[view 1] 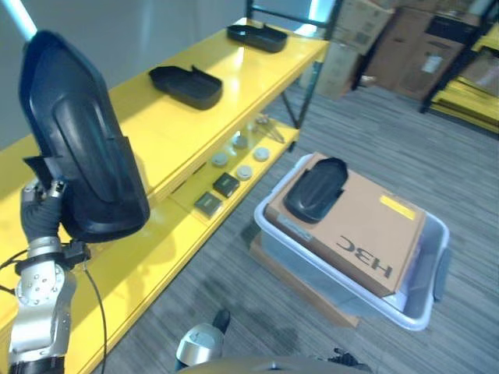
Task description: Move parts from the plastic box to the shelf.
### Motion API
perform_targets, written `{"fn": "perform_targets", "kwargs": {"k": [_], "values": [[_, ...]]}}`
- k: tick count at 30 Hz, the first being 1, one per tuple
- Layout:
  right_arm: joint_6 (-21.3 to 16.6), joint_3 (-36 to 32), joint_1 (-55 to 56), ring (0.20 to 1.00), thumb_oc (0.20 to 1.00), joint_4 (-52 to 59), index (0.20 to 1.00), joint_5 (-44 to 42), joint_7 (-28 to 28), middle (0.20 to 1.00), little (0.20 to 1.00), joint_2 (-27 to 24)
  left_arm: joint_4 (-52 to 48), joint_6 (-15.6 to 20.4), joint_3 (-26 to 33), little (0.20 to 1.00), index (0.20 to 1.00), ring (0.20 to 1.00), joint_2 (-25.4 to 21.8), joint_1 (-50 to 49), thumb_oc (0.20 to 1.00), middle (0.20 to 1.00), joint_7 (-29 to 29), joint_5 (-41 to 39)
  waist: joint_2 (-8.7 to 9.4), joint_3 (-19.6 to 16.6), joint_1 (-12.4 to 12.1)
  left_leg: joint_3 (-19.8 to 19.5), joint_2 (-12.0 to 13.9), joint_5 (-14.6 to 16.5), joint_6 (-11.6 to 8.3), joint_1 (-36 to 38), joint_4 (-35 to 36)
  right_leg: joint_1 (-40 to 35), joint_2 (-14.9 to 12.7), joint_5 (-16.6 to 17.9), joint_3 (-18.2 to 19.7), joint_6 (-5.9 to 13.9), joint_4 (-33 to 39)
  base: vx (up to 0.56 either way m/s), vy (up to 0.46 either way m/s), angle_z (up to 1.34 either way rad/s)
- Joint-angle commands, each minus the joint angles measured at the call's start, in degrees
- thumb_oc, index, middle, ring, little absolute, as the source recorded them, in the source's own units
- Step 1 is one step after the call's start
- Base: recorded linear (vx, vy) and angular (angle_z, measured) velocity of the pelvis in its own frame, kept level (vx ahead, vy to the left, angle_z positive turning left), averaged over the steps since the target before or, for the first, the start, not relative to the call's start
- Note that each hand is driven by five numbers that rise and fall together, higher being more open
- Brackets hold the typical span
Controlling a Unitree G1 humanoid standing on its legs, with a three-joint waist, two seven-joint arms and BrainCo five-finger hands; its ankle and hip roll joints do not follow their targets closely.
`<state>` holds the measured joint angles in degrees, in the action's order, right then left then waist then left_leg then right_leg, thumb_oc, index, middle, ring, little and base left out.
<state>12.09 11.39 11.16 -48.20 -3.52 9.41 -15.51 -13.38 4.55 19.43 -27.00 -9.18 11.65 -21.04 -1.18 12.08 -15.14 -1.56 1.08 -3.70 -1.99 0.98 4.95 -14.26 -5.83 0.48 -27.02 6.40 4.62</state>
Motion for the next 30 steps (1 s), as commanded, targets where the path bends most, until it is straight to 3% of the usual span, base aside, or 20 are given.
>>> {"fn": "perform_targets", "kwargs": {"k": [1,2,3,5,9,11,14,15,17,18,19,21,22,24,25,26,27,30], "values": [[-1.0,0.1,0.5,1.0,1.0,1.9,1.0,-4.0,2.3,1.0,1.0,-0.3,-2.5,7.1,0.1,0.2,0.2,0.2,-1.3,4.1,0.2,0.2,-2.3,3.0,-0.07,-1.8,3.3,8.8,2.6,-0.9,-3.86,-2.2,-0.4,3.8,0.7,-5.2,0.2,0.45,-4.2,-0.08,0.094,1.72],[-1.8,-0.9,1.8,1.0,1.0,1.2,1.0,-5.9,3.5,1.0,1.0,0.4,-3.0,8.5,-1.5,0.2,0.2,0.2,-0.6,4.4,0.2,0.2,-3.1,3.5,-0.59,-1.5,4.9,17.5,5.0,-2.5,-4.68,-3.2,-0.4,3.7,0.1,-4.9,-4.2,0.62,-4.9,-0.08,0.123,1.83],[-2.3,-1.1,2.2,1.0,1.0,0.7,1.0,-6.8,3.8,1.0,1.0,0.8,-3.4,9.1,-2.4,0.2,0.2,0.2,-0.4,4.3,0.2,0.2,-2.6,3.8,-0.92,-1.3,5.7,21.2,5.9,-3.3,-4.85,-3.5,-0.4,3.8,-0.1,-4.8,-6.1,0.59,-5.4,-0.09,0.157,1.46],[-2.6,-1.0,1.8,1.0,1.0,-0.2,1.0,-6.6,3.9,1.0,1.0,1.0,-4.0,9.3,-3.6,0.2,0.2,0.2,-0.2,4.1,0.2,0.2,-1.2,3.5,-1.3,-1.1,6.1,23.4,6.0,-3.9,-4.84,-4.0,-0.4,3.9,-0.2,-5.0,-7.5,0.38,-6.1,0.03,0.125,1.86],[-3.4,0.3,-2.2,1.0,1.0,-6.2,1.0,-4.6,2.5,1.0,1.0,1.4,-4.6,8.1,-3.7,0.2,0.2,0.2,-0.5,2.7,0.2,0.2,0.6,4.8,-1.64,-1.1,3.6,21.5,3.5,-1.3,-2.52,-5.0,-3.1,4.0,-1.3,-7.1,-7.3,-0.24,-9.1,0.19,0.187,0.62],[-3.3,0.9,-5.1,1.0,1.0,-7.3,1.0,-6.1,2.3,1.0,1.0,2.0,-4.7,7.2,-3.1,0.2,0.2,0.2,-1.8,3.0,0.2,0.2,-0.5,4.4,-1.42,-1.6,1.6,19.6,0.9,2.5,0.33,-5.9,-6.4,3.4,-3.0,-9.8,-7.3,0.26,-12.7,0.26,0.211,-0.01],[-2.9,0.9,-5.5,1.0,1.0,-6.3,1.0,-7.2,3.5,1.0,1.0,2.5,-4.2,6.8,-2.9,0.2,0.2,0.2,-2.9,3.9,0.2,0.2,-1.4,3.4,-1.3,-2.0,1.1,18.6,-0.6,4.0,2.04,-6.0,-7.9,3.5,-5.0,-11.1,-7.1,1.01,-18.3,0.19,0.155,0.15],[-2.9,0.6,-5.5,1.0,1.0,-5.7,1.0,-8.1,4.1,1.0,1.0,2.6,-3.8,6.3,-3.0,0.2,0.2,0.2,-3.4,4.5,0.2,0.2,-1.9,2.7,-1.53,-2.2,1.4,18.3,-1.2,4.6,2.96,-5.7,-8.2,4.0,-6.1,-10.4,-6.7,1.4,-22.6,0.15,0.189,0.28],[-3.8,-0.5,-5.0,1.0,1.0,-4.6,1.0,-9.1,4.3,1.0,1.0,2.3,-2.2,5.7,-4.8,0.2,0.2,0.2,-4.5,6.8,0.2,0.2,-1.3,2.4,-1.93,-1.8,3.2,17.6,-3.6,6.9,5.9,-4.4,-8.8,9.2,-11.1,-7.4,-4.0,3.26,-38.8,0.27,0.342,0.62],[-4.7,-1.6,-4.7,1.0,1.0,-3.7,1.0,-9.2,4.3,1.0,1.0,2.2,-1.2,5.8,-6.1,0.2,0.2,0.2,-4.8,7.7,0.2,0.2,-0.3,3.2,-2.34,-1.0,5.2,16.6,-5.0,8.7,7.68,-2.8,-9.2,14.4,-12.6,-4.2,-0.1,4.3,-49.4,0.24,0.296,0.69],[-4.7,-1.9,-4.8,1.0,1.0,-2.9,1.0,-9.5,4.0,1.0,1.0,2.0,-0.9,5.8,-7.0,0.2,0.2,0.2,-5.1,8.3,0.2,0.2,0.8,3.5,-2.64,-0.3,6.7,16.1,-5.6,9.2,8.28,-1.6,-8.8,18.6,-12.4,-3.4,2.9,4.52,-53.1,0.17,0.15,0.66],[-4.6,-2.4,-4.8,1.0,1.0,-1.4,1.0,-8.9,3.7,1.0,1.0,1.5,-0.5,5.4,-7.8,0.2,0.2,0.2,-5.6,9.5,0.2,0.2,1.4,2.8,-2.94,0.5,8.7,14.6,-5.9,9.6,7.91,0.3,-7.9,23.9,-11.4,-2.7,7.3,4.11,-50.5,0.1,-0.062,0.36],[-4.6,-2.4,-4.8,1.0,1.0,-1.2,1.0,-8.9,3.6,1.0,1.0,1.5,-0.5,5.2,-7.9,0.2,0.2,0.2,-5.6,9.7,0.2,0.2,1.5,2.7,-3.05,0.6,9.0,14.3,-5.8,9.5,7.72,0.6,-7.7,24.3,-11.2,-2.5,7.8,4.03,-49.4,0.16,-0.245,0.35],[-5.5,-3.9,-5.2,1.0,1.0,-2.0,1.0,-8.6,2.5,1.0,1.0,1.3,-1.1,2.9,-8.9,0.2,0.2,0.2,-6.3,12.4,0.2,0.2,2.1,1.7,-2.09,1.1,10.4,12.3,-4.5,10.3,5.93,1.7,-7.2,22.7,-11.4,1.9,11.6,4.85,-31.1,0.2,-0.417,0.7],[-6.3,-4.8,-5.6,1.0,1.0,-3.2,1.0,-8.7,1.9,1.0,1.0,1.4,-1.3,2.1,-10.0,0.2,0.2,0.2,-6.5,13.9,0.2,0.2,2.6,1.7,-1.41,1.3,10.9,12.1,-3.6,9.9,5.24,1.4,-7.3,22.0,-11.4,5.4,12.5,4.67,-18.9,0.2,-0.495,0.76],[-6.5,-5.6,-5.9,1.0,1.0,-4.1,1.0,-8.0,1.6,1.0,1.0,1.7,-1.2,2.3,-11.1,0.2,0.2,0.2,-6.8,14.6,0.2,0.2,3.2,1.5,-1.02,1.4,11.6,11.2,-2.7,10.7,4.74,1.9,-7.6,21.7,-11.6,8.9,14.2,5.64,-11.3,0.2,-0.457,0.63],[-6.2,-6.2,-5.9,1.0,1.0,-4.3,1.0,-6.9,1.2,1.0,1.0,2.0,-1.1,2.9,-11.6,0.2,0.2,0.2,-6.9,14.5,0.2,0.2,3.3,1.1,-0.58,1.5,12.0,11.2,-1.7,11.2,4.56,2.7,-7.5,22.3,-12.4,10.7,15.2,6.47,-9.9,0.31,-0.403,0.76],[-4.1,-6.0,-5.7,1.0,1.0,-3.8,1.0,-5.4,-0.4,1.0,1.0,1.3,-1.1,1.9,-11.0,0.2,0.2,0.2,-5.9,14.3,0.2,0.2,1.6,0.7,0.12,0.7,12.1,12.3,1.1,11.0,3.12,4.4,-7.0,18.8,-12.0,7.6,12.6,7.05,-8.5,0.23,-0.292,0.57]]}}
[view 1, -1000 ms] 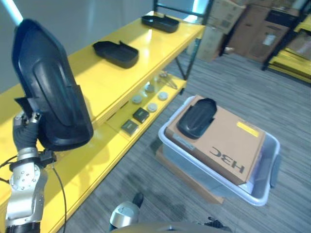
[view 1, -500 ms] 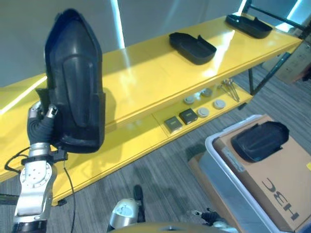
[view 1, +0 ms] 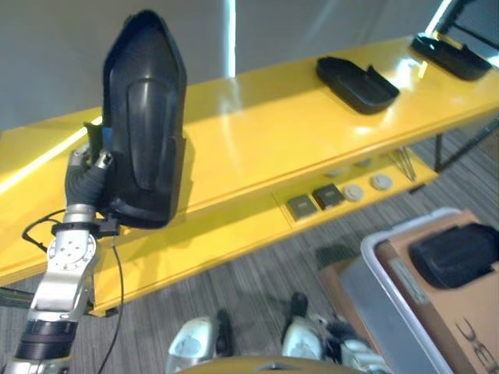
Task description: Move parts from the plastic box to the shelf.
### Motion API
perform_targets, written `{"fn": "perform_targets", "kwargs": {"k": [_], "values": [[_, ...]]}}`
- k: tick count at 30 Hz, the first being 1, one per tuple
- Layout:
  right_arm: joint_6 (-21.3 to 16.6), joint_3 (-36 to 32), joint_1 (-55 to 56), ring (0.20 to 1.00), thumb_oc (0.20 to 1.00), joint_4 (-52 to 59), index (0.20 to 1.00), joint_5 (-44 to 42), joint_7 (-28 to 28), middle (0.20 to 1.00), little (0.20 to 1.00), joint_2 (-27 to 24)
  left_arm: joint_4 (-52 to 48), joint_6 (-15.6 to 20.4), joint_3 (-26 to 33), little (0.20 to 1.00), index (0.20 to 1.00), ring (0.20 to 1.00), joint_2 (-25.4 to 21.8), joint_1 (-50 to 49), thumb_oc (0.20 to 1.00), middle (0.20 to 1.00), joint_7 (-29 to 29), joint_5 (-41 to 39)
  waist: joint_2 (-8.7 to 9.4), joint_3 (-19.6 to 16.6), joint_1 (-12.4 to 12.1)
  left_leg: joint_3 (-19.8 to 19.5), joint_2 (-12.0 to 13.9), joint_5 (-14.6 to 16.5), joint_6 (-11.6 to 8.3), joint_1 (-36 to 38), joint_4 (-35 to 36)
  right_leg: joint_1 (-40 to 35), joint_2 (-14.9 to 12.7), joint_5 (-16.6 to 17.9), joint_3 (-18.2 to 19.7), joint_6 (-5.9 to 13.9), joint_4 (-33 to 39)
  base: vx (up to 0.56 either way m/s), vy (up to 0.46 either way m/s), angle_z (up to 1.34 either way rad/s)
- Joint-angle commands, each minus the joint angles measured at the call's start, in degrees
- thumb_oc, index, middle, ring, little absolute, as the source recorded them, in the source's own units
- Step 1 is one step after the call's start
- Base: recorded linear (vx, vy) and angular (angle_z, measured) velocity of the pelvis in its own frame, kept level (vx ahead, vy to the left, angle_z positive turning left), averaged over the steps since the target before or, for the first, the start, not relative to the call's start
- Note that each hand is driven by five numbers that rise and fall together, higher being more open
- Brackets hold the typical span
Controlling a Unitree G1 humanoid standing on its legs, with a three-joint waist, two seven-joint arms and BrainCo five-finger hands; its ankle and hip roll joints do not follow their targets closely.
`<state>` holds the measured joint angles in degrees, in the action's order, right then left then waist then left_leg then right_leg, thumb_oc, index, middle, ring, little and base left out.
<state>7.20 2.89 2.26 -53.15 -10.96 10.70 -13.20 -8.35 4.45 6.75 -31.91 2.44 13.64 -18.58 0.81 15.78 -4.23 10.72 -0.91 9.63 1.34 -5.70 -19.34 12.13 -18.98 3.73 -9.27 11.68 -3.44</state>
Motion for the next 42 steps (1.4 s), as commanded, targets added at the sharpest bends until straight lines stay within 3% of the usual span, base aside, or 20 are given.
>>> {"fn": "perform_targets", "kwargs": {"k": [1,5,6,7,8,13,19,22,25,34,42], "values": [[1.1,3.1,3.3,1.0,1.0,0.2,1.0,2.6,-2.7,1.0,1.0,-1.8,-6.0,0.0,0.3,0.2,0.2,0.2,0.3,3.7,0.2,0.2,-0.7,-1.7,-1.08,-4.3,1.6,1.1,5.9,-4.4,-2.39,10.7,17.0,-10.0,3.0,2.5,-6.9,1.27,0.3,0.31,-0.421,0.46],[1.1,3.8,3.3,1.0,1.0,-0.8,1.0,2.1,-2.1,1.0,1.0,-2.9,-6.4,-3.4,-2.0,0.2,0.2,0.2,4.1,5.5,0.2,0.2,-0.7,-0.7,-0.24,-5.6,2.4,5.9,9.7,-5.7,-5.59,10.7,15.5,-15.2,5.8,0.3,-10.1,-0.17,3.6,0.25,-0.279,0.49],[0.9,3.4,3.7,1.0,1.0,-1.0,1.0,-0.2,-1.0,1.0,1.0,-3.2,-6.5,-4.8,-3.1,0.2,0.2,0.2,5.5,6.5,0.2,0.2,-1.0,-0.7,-0.13,-5.6,3.1,10.0,11.4,-6.8,-6.64,10.1,14.4,-17.0,6.4,0.0,-12.2,-0.92,4.5,0.09,-0.167,0.59],[0.9,3.3,3.8,1.0,1.0,-1.0,1.0,-0.6,-0.9,1.0,1.0,-3.3,-6.5,-5.2,-3.3,0.2,0.2,0.2,5.7,6.7,0.2,0.2,-1.1,-0.8,-0.28,-5.5,3.3,10.5,11.8,-6.8,-6.97,10.1,14.0,-17.6,6.7,-0.2,-12.7,-1.0,4.7,0.1,-0.241,1.0],[1.3,2.9,4.6,1.0,1.0,0.0,1.0,-1.8,-0.2,1.0,1.0,-3.2,-5.8,-5.9,-4.8,0.2,0.2,0.2,6.2,7.8,0.2,0.2,-1.7,-1.3,-0.42,-5.4,4.3,14.9,13.8,-8.3,-7.73,10.1,14.1,-18.8,7.3,-0.8,-15.1,-1.64,5.1,0.06,-0.141,0.85],[1.4,3.3,4.0,1.0,1.0,0.6,1.0,-4.4,1.2,1.0,1.0,-3.0,-4.9,-7.3,-6.6,0.2,0.2,0.2,5.7,7.8,0.2,0.2,-1.2,-1.3,-1.29,-5.2,4.9,14.1,13.0,-9.5,-7.44,11.4,17.7,-17.9,8.1,-1.2,-14.1,-1.81,4.9,0.06,-0.037,0.2],[2.7,3.8,4.6,1.0,1.0,1.6,1.0,-1.4,-0.6,1.0,1.0,-2.6,-1.4,-13.7,-7.5,0.2,0.2,0.2,5.4,7.8,0.2,0.2,0.7,-4.9,-1.99,-5.2,6.3,14.6,12.2,-9.5,-7.01,12.1,18.6,-17.2,8.0,-0.9,-12.6,-1.7,5.1,0.04,0.017,-0.09],[3.0,4.9,5.1,1.0,1.0,1.9,1.0,0.5,-1.5,1.0,1.0,-2.5,2.6,-16.9,-8.7,0.2,0.2,0.2,5.9,9.4,0.2,0.2,4.5,-6.6,-2.16,-5.4,7.5,15.3,12.0,-9.8,-6.92,12.9,19.7,-17.1,7.9,-0.6,-12.0,-1.34,5.5,0.04,0.001,-0.08],[3.8,7.8,5.4,1.0,1.0,2.3,1.0,2.0,-1.9,1.0,1.0,-2.8,13.1,-18.8,-11.4,0.2,0.2,0.2,7.2,15.1,0.2,0.2,9.2,-9.0,-2.18,-5.9,9.7,16.7,11.9,-10.1,-6.72,13.9,20.9,-16.7,8.0,-0.4,-11.2,-1.11,5.5,0.04,-0.016,-0.09],[3.1,12.1,4.6,1.0,1.0,-0.6,1.0,5.0,-3.1,1.0,1.0,-3.7,38.6,-17.9,-16.0,0.2,0.2,0.2,12.5,27.6,0.2,0.2,18.0,-7.6,-2.18,-6.8,14.5,19.7,12.5,-10.1,-6.47,15.1,20.6,-16.2,9.0,-1.7,-8.7,-1.99,4.7,0.03,-0.032,-0.15],[3.7,13.5,4.4,1.0,1.0,-0.9,1.0,4.8,-2.9,1.0,1.0,-4.0,48.6,-18.2,-16.2,0.2,0.2,0.2,13.5,32.9,0.2,0.2,19.9,-3.3,-2.21,-6.7,16.7,21.0,13.2,-10.0,-6.65,15.0,19.8,-15.9,9.4,-2.2,-7.2,-2.33,4.4,0.02,-0.036,-0.1]]}}
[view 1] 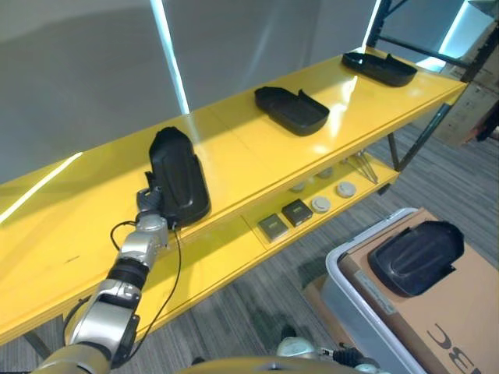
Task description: Move parts from the plastic box to the shelf.
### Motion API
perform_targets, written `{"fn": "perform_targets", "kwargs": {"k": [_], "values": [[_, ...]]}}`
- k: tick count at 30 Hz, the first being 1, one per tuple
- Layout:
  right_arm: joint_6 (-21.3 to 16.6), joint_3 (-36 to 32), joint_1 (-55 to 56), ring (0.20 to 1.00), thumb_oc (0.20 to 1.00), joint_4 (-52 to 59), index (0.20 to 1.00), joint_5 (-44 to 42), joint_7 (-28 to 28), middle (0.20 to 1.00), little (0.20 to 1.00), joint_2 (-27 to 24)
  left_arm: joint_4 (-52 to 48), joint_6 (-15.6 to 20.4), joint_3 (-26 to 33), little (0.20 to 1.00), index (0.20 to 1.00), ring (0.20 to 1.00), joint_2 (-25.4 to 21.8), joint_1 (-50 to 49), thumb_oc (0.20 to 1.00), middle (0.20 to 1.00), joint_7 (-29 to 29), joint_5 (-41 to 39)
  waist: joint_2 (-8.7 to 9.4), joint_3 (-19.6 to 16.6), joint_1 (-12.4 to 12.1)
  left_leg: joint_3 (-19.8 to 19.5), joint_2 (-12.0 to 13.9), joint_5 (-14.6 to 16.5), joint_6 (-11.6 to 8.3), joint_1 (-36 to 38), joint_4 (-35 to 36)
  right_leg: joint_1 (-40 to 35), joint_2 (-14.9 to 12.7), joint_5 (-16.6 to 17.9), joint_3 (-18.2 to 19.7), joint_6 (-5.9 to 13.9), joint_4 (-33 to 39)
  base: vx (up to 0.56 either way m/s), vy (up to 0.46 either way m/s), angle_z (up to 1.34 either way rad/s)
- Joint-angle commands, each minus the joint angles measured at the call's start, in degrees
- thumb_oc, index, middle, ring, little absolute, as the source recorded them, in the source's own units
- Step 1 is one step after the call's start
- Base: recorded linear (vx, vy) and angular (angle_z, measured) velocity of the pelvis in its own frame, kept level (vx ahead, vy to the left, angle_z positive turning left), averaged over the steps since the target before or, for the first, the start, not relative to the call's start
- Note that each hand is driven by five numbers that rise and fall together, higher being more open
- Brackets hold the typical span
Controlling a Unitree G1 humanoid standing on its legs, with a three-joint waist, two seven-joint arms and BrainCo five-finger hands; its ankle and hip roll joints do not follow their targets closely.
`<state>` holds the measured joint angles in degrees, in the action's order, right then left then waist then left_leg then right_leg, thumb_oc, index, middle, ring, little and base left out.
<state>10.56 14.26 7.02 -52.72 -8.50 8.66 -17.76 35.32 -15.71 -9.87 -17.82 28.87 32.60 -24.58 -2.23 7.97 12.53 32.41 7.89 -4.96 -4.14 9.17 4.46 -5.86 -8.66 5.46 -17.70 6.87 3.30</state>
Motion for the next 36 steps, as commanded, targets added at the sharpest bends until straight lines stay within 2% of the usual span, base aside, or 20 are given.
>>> {"fn": "perform_targets", "kwargs": {"k": [1,9,20,22,26,31,34,35,36], "values": [[0.4,2.4,-0.3,1.0,1.0,-1.2,1.0,2.3,-1.0,1.0,1.0,0.4,5.7,1.4,0.1,0.2,0.2,0.2,-0.6,7.2,0.2,0.2,1.2,2.8,0.78,1.2,0.2,-0.6,4.4,4.6,-1.22,0.1,-4.1,2.2,-0.9,-4.0,1.5,2.45,-2.3,0.0,-0.014,-0.03],[0.0,3.2,-0.3,1.0,1.0,-1.7,1.0,3.4,-1.3,1.0,1.0,0.9,9.0,0.1,-0.7,0.2,0.2,0.2,0.4,8.5,0.2,0.2,2.8,1.9,0.83,1.4,1.3,0.0,4.6,4.8,-1.34,0.2,-4.5,1.9,-0.6,-4.3,2.3,2.19,-2.1,0.01,-0.011,-0.05],[-0.7,3.9,-0.6,1.0,1.0,-2.7,1.0,3.6,-1.4,1.0,1.0,0.9,11.3,-0.5,-1.3,0.2,0.2,0.2,1.2,9.2,0.2,0.2,3.3,2.5,1.08,1.5,1.6,0.3,4.9,4.8,-1.55,0.3,-4.9,1.4,-0.4,-4.4,2.7,2.08,-1.5,0.0,0.0,0.0],[-1.3,4.0,-0.8,1.0,1.0,-2.9,1.0,3.3,-1.8,1.0,1.0,1.0,11.8,-1.0,-1.5,1.0,1.0,1.0,1.3,9.5,1.0,1.0,3.1,2.2,1.09,1.4,1.6,0.4,5.0,4.8,-1.61,0.4,-4.9,1.1,-0.3,-4.3,2.7,2.04,-1.3,0.0,0.0,0.0],[-2.6,4.3,-0.9,1.0,1.0,-2.2,1.0,2.8,-3.5,1.0,1.0,0.9,12.3,-0.8,-1.6,1.0,1.0,1.0,1.3,9.6,1.0,1.0,3.3,1.9,1.08,1.3,1.7,0.4,5.0,4.8,-1.73,0.5,-4.8,1.0,-0.3,-4.2,2.8,2.07,-1.0,0.0,0.0,0.0],[-6.0,4.9,-0.6,1.0,1.0,0.1,1.0,1.2,-3.7,1.0,1.0,0.8,12.9,-0.3,-1.8,1.0,1.0,1.0,1.4,9.1,1.0,1.0,3.4,2.0,1.02,1.3,1.9,0.5,5.0,4.8,-1.78,0.8,-4.7,0.7,-0.4,-4.4,2.8,2.05,-0.9,0.0,0.0,0.0],[-9.9,4.9,-0.4,1.0,1.0,1.0,1.0,1.2,-1.2,1.0,1.0,0.5,13.2,0.0,-1.8,1.0,1.0,1.0,1.1,9.2,1.0,1.0,3.3,2.0,1.0,1.2,2.1,0.7,5.0,4.8,-1.79,0.8,-4.7,0.6,-0.4,-4.5,2.8,2.04,-1.0,0.0,0.0,0.0],[-11.1,4.9,-0.5,1.0,1.0,1.6,1.0,-0.6,-2.1,1.0,1.0,0.4,13.4,0.3,-1.8,1.0,1.0,1.0,1.1,9.2,1.0,1.0,3.4,2.0,0.96,1.2,2.2,0.7,5.0,4.9,-1.77,0.8,-4.9,0.6,-0.4,-4.5,2.8,2.01,-0.9,0.0,0.0,0.0],[-9.5,4.8,-0.2,1.0,1.0,3.1,1.0,-1.1,-4.4,1.0,1.0,0.2,13.3,0.6,-1.8,1.0,1.0,1.0,1.0,8.9,1.0,1.0,3.6,1.7,0.9,1.3,2.4,0.7,4.9,4.8,-1.83,0.8,-4.9,0.7,-0.3,-4.5,3.0,1.99,-1.0,0.0,0.03,-0.04]]}}
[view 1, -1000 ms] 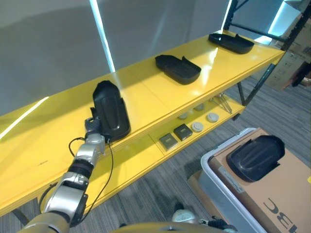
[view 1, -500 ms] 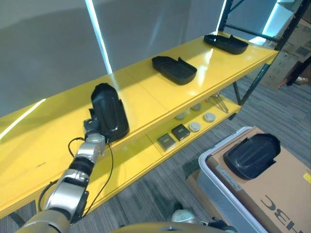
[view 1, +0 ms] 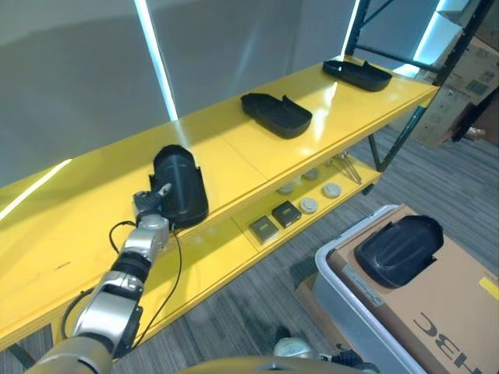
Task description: Move parts from the plastic box to the shelf.
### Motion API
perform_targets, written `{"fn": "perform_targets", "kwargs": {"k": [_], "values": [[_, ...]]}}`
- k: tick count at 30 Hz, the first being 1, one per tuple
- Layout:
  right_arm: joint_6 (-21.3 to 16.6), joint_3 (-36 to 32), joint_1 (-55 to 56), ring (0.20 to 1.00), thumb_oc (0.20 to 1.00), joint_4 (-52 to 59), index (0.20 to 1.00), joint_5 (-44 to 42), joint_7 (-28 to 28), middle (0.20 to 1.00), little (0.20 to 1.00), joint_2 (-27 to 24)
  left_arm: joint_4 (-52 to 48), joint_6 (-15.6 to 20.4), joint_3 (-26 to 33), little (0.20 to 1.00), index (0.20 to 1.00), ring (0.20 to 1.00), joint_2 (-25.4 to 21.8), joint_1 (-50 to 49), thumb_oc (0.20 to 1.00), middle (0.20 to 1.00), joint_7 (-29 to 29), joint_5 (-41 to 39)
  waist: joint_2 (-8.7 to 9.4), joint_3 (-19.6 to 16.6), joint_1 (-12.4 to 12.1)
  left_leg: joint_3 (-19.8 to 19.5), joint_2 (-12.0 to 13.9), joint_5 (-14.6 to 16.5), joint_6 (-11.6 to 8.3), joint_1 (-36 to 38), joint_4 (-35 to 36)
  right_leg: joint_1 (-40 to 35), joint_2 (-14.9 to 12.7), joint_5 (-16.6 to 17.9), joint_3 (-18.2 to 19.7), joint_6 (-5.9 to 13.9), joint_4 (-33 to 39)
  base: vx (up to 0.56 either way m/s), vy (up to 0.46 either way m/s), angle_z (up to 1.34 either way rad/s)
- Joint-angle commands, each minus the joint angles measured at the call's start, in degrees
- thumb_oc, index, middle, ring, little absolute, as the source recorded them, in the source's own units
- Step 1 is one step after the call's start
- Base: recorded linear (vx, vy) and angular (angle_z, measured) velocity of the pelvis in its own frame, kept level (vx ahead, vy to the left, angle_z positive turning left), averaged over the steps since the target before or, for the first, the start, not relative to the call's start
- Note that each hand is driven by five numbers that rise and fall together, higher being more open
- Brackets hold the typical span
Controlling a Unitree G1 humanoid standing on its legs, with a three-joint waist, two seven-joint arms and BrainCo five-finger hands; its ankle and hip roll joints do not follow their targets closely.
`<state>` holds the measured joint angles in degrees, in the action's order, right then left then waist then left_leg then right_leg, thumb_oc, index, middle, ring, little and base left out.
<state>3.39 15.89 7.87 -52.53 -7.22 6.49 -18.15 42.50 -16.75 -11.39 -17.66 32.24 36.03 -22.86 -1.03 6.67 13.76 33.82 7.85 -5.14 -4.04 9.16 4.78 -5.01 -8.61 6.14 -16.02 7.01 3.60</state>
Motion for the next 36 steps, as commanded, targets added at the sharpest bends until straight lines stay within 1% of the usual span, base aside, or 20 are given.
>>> {"fn": "perform_targets", "kwargs": {"k": [1,2,4,9,13,14,16,17,21,26,27,28,30,31,34,36], "values": [[-2.2,3.0,-0.3,1.0,1.0,4.0,1.0,-2.4,-4.4,1.0,1.0,0.4,6.1,1.9,0.0,1.0,1.0,1.0,0.5,5.4,1.0,1.0,0.2,0.4,-0.27,2.6,1.4,-0.6,5.0,5.1,-1.9,0.8,-5.2,-0.2,-0.4,-5.3,1.4,1.76,-1.3,0.0,0.027,-0.06],[-2.0,3.0,-0.1,1.0,1.0,4.1,1.0,-2.6,-5.0,1.0,1.0,0.3,6.0,2.0,0.0,1.0,1.0,1.0,0.4,5.4,1.0,1.0,0.2,0.5,-0.23,2.7,1.5,-0.6,5.0,5.1,-1.91,0.8,-5.2,-0.3,-0.4,-5.4,1.4,1.74,-1.3,0.0,0.017,-0.07],[-3.1,2.9,0.1,1.0,1.0,4.1,1.0,-3.8,-6.2,1.0,1.0,0.2,5.8,2.1,0.1,1.0,1.0,1.0,0.2,5.6,1.0,1.0,0.2,0.9,-0.22,2.7,1.4,-0.6,4.9,5.0,-1.97,0.9,-5.2,-0.3,-0.4,-5.4,1.4,1.73,-1.2,0.0,0.003,-0.05],[-4.6,3.4,0.2,1.0,1.0,3.9,1.0,-4.7,-6.3,1.0,1.0,-0.2,3.7,3.9,-0.2,1.0,1.0,1.0,-1.1,6.2,1.0,1.0,2.7,3.8,-0.02,2.6,0.7,-1.1,4.8,4.8,-2.17,1.1,-4.8,-0.8,-0.4,-5.3,0.8,1.75,-0.9,0.0,0.0,0.0],[-4.9,3.1,0.5,1.0,1.0,4.2,1.0,-4.5,-6.3,1.0,1.0,-0.3,1.9,3.5,0.7,1.0,1.0,1.0,-2.9,6.8,1.0,1.0,4.0,4.3,-0.08,2.4,0.4,-1.2,4.7,4.8,-2.21,1.3,-4.7,-1.2,-0.5,-5.2,0.4,1.82,-0.7,0.01,-0.009,0.0],[-1.0,-0.9,-1.3,1.0,1.0,15.3,1.0,-10.7,-3.6,1.0,1.0,-2.4,-14.1,7.7,-2.2,1.0,1.0,1.0,-1.7,6.0,1.0,1.0,3.3,-0.1,2.78,7.5,-1.3,-5.6,2.0,7.6,0.55,-1.0,-6.1,4.7,-4.5,-2.4,1.4,4.69,-5.4,0.03,-0.042,0.03],[-0.8,-1.0,-0.8,1.0,1.0,15.4,1.0,-10.4,-4.1,1.0,1.0,-2.5,-13.3,7.8,-2.0,1.0,1.0,1.0,-1.8,5.7,1.0,1.0,2.8,-0.1,2.74,7.0,-1.2,-5.2,2.2,7.1,0.25,-0.6,-5.3,4.2,-4.2,-2.3,1.2,4.65,-4.8,0.05,-0.075,0.06],[0.5,-1.1,-0.3,1.0,1.0,15.4,1.0,-10.5,-4.6,1.0,1.0,-2.5,-12.3,7.9,-1.6,1.0,1.0,1.0,-1.9,5.7,1.0,1.0,2.2,0.1,2.72,6.5,-1.0,-4.8,2.4,6.8,0.02,-0.2,-4.8,3.8,-3.9,-2.4,1.1,4.58,-4.4,0.08,-0.102,-0.01],[0.1,-1.0,0.5,1.0,1.0,13.1,1.0,-8.9,-5.0,1.0,1.0,-2.0,-11.5,8.4,-1.0,1.0,1.0,1.0,-2.0,6.1,1.0,1.0,2.2,0.9,2.57,5.6,-0.9,-4.1,2.5,6.5,-0.11,0.4,-4.1,3.1,-3.5,-2.7,0.9,4.39,-4.0,0.05,-0.049,-0.04],[0.1,-0.7,1.4,1.0,1.0,12.8,1.0,-7.4,-6.1,1.0,1.0,-1.8,-12.0,10.8,0.4,1.0,1.0,1.0,-2.7,6.6,1.0,1.0,6.1,2.6,2.48,5.2,-0.5,-3.7,2.6,6.6,-0.08,0.6,-4.5,2.6,-3.3,-3.0,1.3,4.18,-3.9,0.04,-0.011,-0.01],[0.0,-0.5,1.5,1.0,1.0,12.6,1.0,-6.8,-6.3,1.0,1.0,-1.8,-11.9,11.4,1.0,1.0,1.0,1.0,-3.2,7.0,1.0,1.0,7.0,3.0,2.44,5.0,-0.5,-3.6,2.6,6.7,-0.08,0.7,-4.5,2.5,-3.3,-3.0,1.4,4.16,-3.8,0.07,0.003,-0.01],[0.2,-0.1,1.7,1.0,1.0,12.5,1.0,-6.6,-6.8,1.0,1.0,-1.8,-11.9,13.1,1.7,1.0,1.0,1.0,-4.4,7.8,1.0,1.0,9.4,5.4,2.33,4.8,-0.5,-3.5,2.6,6.6,-0.16,0.9,-4.5,1.9,-3.2,-3.1,1.4,4.1,-3.4,0.07,0.003,-0.01],[0.1,0.4,1.8,1.0,1.0,12.3,1.0,-6.4,-6.8,1.0,1.0,-1.9,-12.1,14.6,2.3,1.0,1.0,1.0,-5.6,8.8,1.0,1.0,11.5,7.2,2.3,4.6,-0.6,-3.5,2.6,6.6,-0.27,0.9,-4.5,1.6,-3.2,-3.1,1.4,4.08,-3.1,0.03,0.0,0.0],[0.0,0.4,1.8,1.0,1.0,12.3,1.0,-6.5,-6.8,1.0,1.0,-1.9,-12.1,14.7,2.4,1.0,1.0,1.0,-5.6,8.9,1.0,1.0,11.7,7.3,2.31,4.6,-0.6,-3.5,2.6,6.6,-0.28,0.9,-4.5,1.5,-3.2,-3.1,1.4,4.08,-3.1,0.0,0.0,0.0],[0.0,0.9,1.9,1.0,1.0,12.1,1.0,-7.5,-6.7,1.0,1.0,-2.3,-15.3,16.1,4.0,1.0,1.0,1.0,-9.7,10.7,1.0,1.0,15.2,12.2,2.08,4.3,-1.2,-3.8,2.5,6.7,-0.47,0.7,-4.6,0.9,-3.2,-3.0,1.1,4.1,-2.3,0.0,0.0,0.0],[-0.1,0.8,2.1,1.0,1.0,11.9,1.0,-7.6,-6.7,1.0,1.0,-2.5,-17.7,16.1,5.1,1.0,1.0,1.0,-12.0,11.0,1.0,1.0,16.5,14.3,1.94,4.2,-1.5,-3.9,2.5,6.6,-0.6,0.8,-4.4,0.5,-3.2,-2.9,0.9,4.12,-1.7,0.02,0.01,0.01]]}}
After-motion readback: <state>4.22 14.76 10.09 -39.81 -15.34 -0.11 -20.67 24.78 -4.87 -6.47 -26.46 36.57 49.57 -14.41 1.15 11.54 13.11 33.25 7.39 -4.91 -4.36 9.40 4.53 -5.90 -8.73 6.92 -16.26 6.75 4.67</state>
